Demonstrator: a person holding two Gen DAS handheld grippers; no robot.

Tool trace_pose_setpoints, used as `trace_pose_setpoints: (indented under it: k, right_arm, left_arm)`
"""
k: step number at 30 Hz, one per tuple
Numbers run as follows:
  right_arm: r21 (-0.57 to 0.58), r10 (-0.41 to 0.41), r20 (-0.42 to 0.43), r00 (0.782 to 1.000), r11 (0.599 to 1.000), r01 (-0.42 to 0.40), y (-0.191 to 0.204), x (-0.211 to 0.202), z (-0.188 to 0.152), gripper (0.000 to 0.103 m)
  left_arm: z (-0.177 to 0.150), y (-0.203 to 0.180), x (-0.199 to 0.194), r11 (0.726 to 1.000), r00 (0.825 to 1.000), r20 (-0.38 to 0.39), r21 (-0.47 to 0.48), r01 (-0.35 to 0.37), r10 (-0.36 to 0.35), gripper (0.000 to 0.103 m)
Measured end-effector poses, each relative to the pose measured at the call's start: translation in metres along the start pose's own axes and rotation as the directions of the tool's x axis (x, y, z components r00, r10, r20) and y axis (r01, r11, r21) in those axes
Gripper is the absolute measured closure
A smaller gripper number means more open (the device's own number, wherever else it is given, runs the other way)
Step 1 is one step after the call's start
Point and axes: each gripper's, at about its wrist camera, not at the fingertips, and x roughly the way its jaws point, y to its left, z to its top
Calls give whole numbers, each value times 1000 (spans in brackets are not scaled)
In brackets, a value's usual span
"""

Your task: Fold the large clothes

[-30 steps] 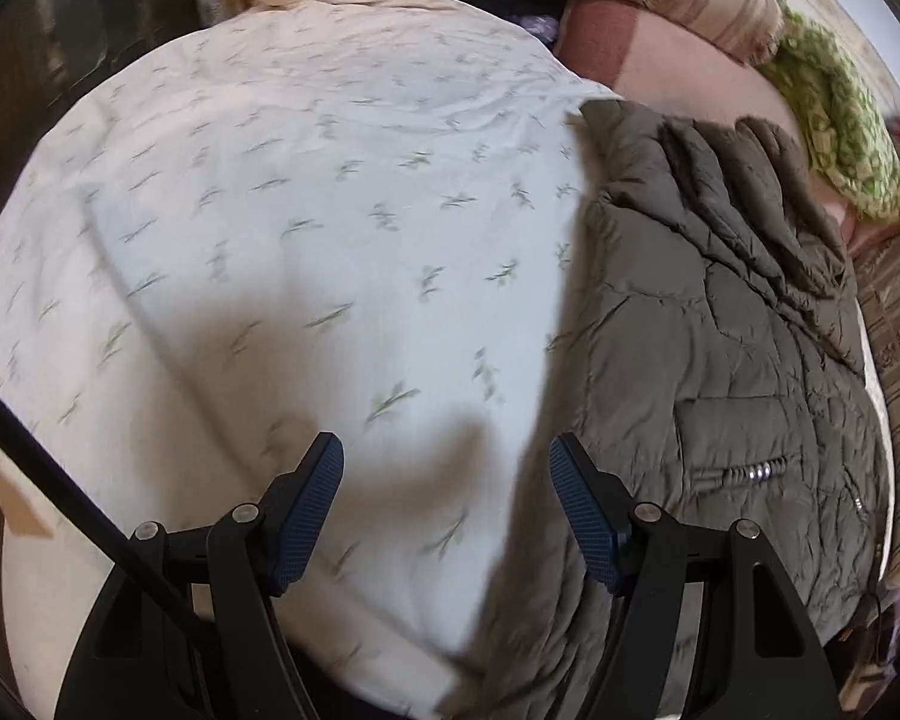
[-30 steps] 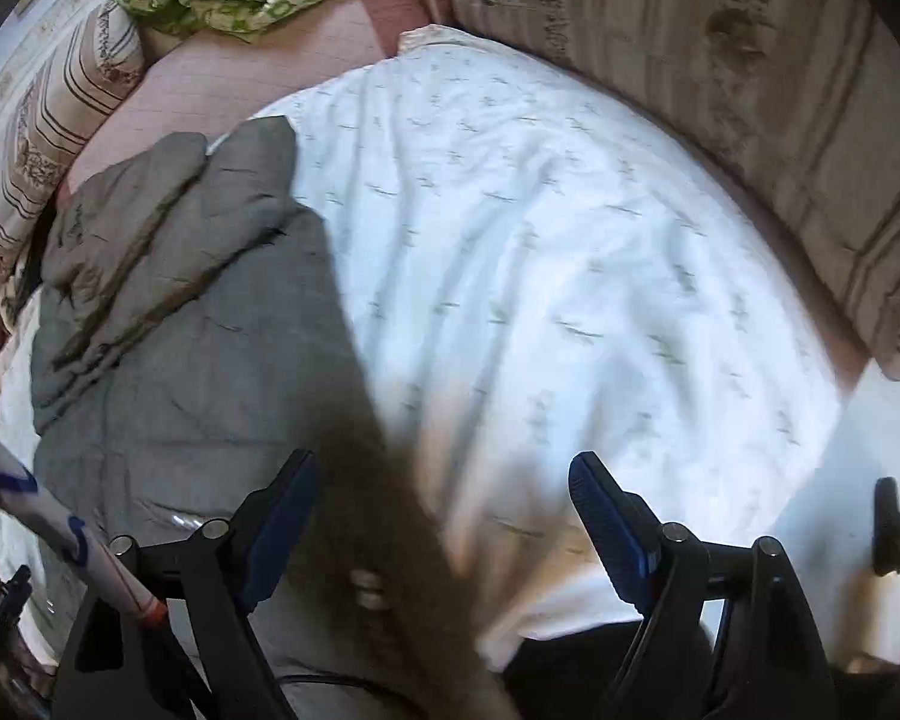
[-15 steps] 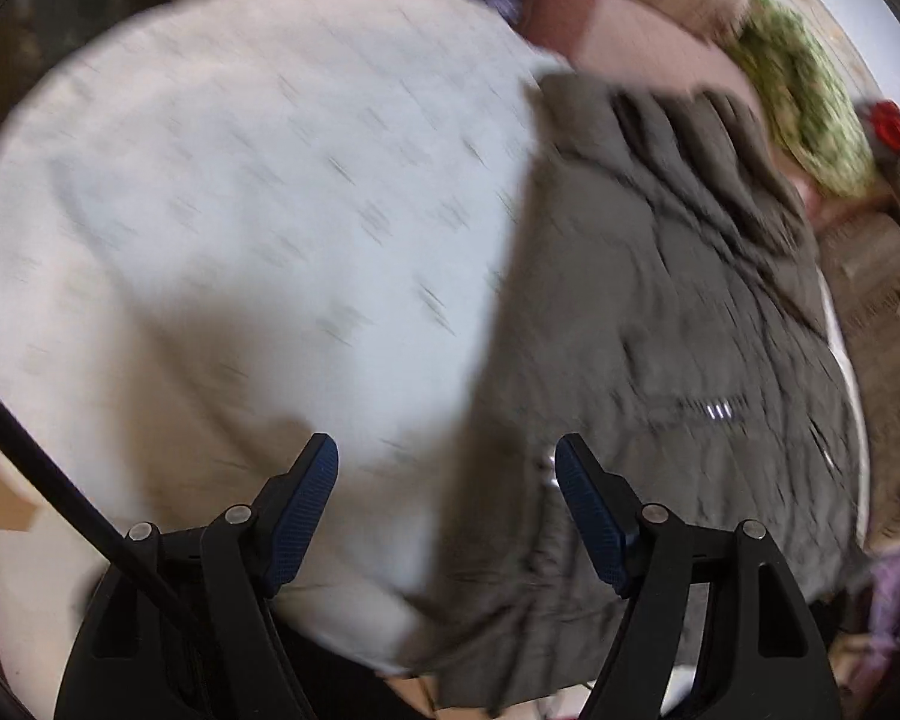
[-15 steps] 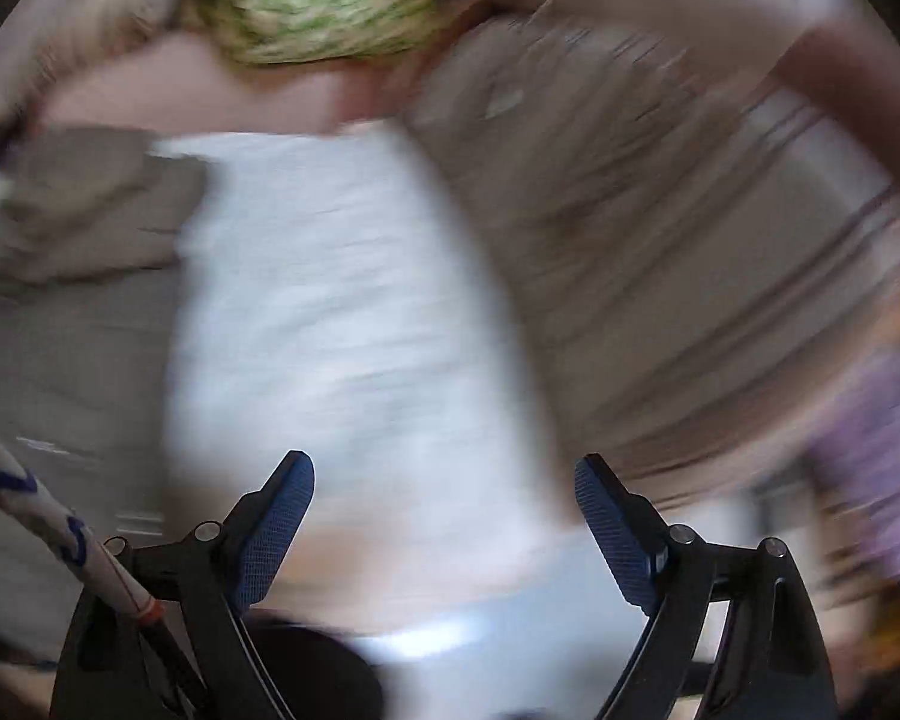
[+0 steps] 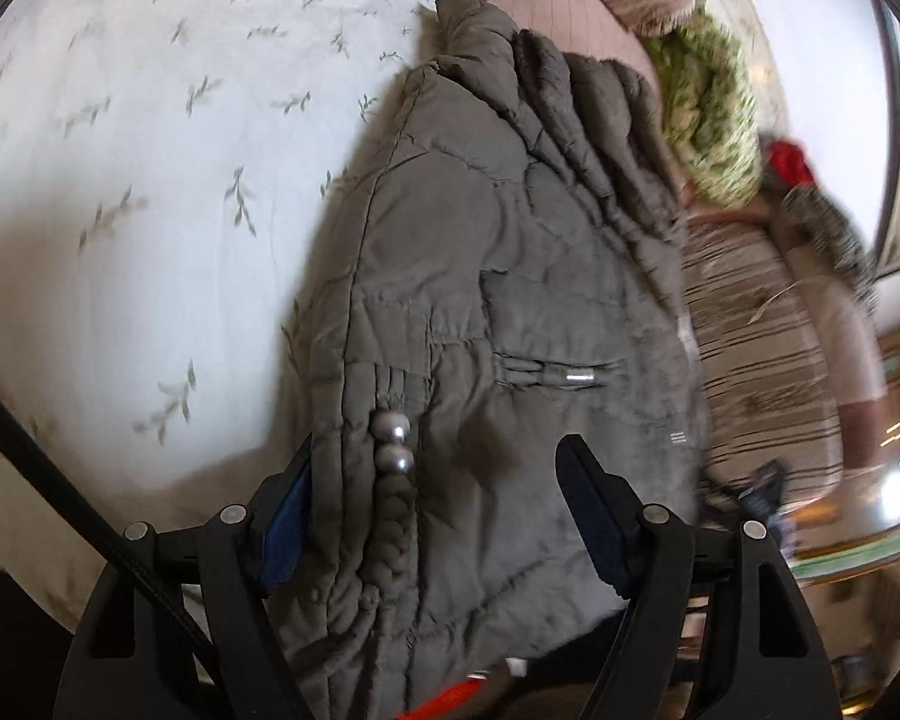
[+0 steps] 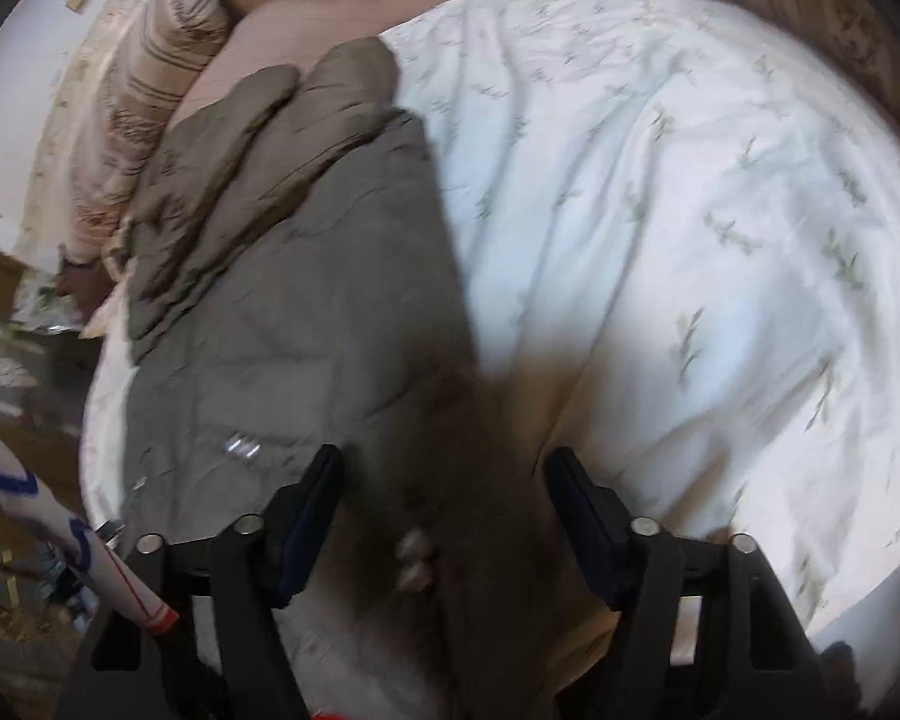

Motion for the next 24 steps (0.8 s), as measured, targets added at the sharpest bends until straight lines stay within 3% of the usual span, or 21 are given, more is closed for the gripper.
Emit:
trace_pose_setpoints:
  k: [3,6,12,17,24]
  right_arm:
    - [-32,32,-37,999,999,-33,7,2,-15,33]
    - [-55,37,-50,998,998,-40,13,0,-29,33]
    - [-19,88,-56,995,996,-89,9,-1,-44,35]
    - [24,166,-36,985,986,-165,4,-7,-51,41]
    - [7,107,-74,991,994,-107,2,-3,-69,46]
  left_arm:
    - [-9,3,-5,999,999,-6,-23,35,-35,29]
    - [-24,3,-6,1000,1000,-16,-11,-5,5,29]
    - [-43,2,-2,1000,999,-28,-1,30,-30,29]
    - [-51,-13,9,997,998,-58,73,10,-6,40]
    - [-51,-12,15,999,999,-39,32,-12,13,40]
